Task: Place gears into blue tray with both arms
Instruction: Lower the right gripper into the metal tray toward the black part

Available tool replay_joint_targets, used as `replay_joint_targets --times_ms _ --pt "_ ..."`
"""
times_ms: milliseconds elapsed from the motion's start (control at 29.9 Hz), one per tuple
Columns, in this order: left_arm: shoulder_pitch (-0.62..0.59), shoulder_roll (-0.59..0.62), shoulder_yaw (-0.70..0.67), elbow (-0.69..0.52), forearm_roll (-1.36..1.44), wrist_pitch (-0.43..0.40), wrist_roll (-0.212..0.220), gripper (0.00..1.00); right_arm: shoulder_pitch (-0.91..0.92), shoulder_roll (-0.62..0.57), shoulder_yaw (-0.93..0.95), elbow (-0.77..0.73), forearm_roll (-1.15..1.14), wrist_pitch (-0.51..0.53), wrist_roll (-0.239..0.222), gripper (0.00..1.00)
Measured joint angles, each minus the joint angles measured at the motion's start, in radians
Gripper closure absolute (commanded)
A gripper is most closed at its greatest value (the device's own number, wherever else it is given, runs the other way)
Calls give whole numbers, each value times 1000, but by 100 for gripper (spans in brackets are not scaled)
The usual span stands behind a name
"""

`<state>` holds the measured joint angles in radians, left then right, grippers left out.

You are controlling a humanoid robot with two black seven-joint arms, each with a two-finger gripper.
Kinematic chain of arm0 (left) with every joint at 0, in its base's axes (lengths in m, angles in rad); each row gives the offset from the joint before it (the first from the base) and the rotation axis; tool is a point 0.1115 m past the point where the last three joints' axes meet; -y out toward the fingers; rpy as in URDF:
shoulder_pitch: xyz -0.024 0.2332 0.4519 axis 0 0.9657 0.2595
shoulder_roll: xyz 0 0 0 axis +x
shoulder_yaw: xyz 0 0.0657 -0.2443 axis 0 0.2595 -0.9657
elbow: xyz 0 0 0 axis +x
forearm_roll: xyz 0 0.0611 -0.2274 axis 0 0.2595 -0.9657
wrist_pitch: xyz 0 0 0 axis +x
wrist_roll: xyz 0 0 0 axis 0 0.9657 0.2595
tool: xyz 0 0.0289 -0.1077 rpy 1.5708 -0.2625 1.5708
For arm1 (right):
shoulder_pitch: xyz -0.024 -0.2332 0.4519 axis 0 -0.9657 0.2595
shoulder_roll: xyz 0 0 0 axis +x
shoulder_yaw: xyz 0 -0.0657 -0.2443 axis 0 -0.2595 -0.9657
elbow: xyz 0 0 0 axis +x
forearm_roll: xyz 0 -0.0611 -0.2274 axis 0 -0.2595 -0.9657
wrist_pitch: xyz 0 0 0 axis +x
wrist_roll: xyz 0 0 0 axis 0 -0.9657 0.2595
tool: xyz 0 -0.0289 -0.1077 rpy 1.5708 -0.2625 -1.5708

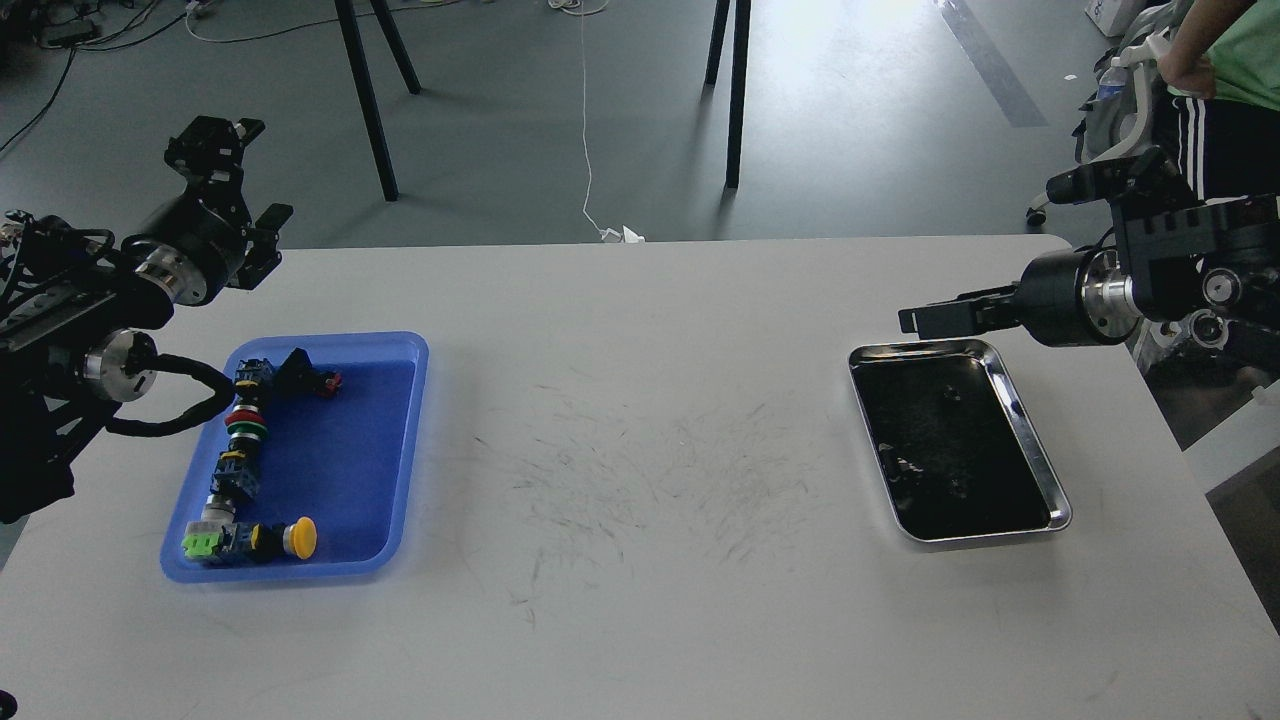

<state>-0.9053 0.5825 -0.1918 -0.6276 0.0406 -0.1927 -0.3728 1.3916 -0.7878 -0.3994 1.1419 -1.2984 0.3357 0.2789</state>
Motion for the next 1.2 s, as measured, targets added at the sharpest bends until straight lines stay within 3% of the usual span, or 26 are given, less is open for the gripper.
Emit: replay_joint_targets --times_ms 167,468,769,1203 --pt "-2 -4 -5 1 0 1 0 1 -15 -24 -51 -14 -128 -5 45 2" --pt "-5 -17 -11 3 -1 -5 0 2 -153 -8 -52 -191 -147 -55 48 2" --pt "-9 -14 -13 7 -8 8 -3 2 -186 123 -52 -327 -146 -73 42 2" --pt "-13 -11 -14 11 -12 11 -3 2 -105 179 -82 -311 -145 -60 46 2"
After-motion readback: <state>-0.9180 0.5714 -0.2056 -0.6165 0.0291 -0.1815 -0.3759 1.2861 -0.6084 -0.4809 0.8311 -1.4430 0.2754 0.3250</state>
